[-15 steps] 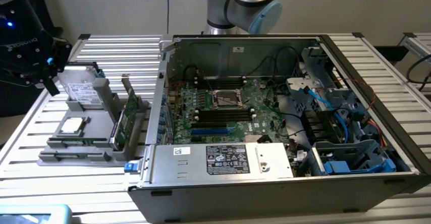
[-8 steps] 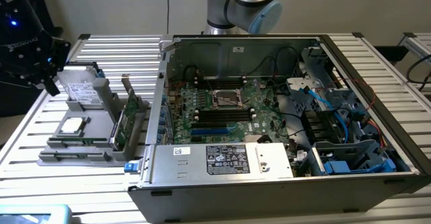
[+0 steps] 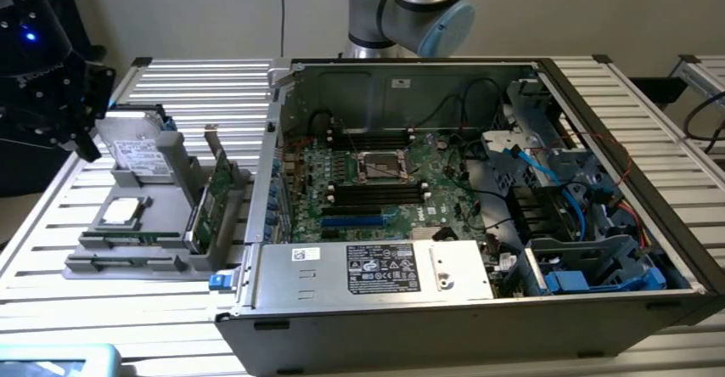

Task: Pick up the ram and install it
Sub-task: 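Pick up the ram and move it above insertion slot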

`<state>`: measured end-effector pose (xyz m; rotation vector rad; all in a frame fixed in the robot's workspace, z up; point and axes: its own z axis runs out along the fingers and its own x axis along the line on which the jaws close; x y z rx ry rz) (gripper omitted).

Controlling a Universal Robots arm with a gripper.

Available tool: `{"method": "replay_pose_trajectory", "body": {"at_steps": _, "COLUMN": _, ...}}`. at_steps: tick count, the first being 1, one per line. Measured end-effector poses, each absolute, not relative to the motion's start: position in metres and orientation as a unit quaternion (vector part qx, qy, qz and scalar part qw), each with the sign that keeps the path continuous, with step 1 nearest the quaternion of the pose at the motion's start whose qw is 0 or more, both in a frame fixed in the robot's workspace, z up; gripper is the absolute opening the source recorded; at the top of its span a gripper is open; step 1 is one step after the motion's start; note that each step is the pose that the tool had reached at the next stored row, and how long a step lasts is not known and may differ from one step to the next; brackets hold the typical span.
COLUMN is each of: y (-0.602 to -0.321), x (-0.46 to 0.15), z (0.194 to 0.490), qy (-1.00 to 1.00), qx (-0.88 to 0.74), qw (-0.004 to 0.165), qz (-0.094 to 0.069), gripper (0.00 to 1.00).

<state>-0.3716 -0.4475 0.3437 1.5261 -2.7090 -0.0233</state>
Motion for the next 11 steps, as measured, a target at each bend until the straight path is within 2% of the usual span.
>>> {"method": "replay_pose_trajectory", "body": {"at_steps": 11, "y": -0.4475, "x": -0.3716, "z": 0.3436, "qy": -0.817, "qx": 0.576, "qw": 0.017, "qz": -0.006, "gripper": 0.11}}
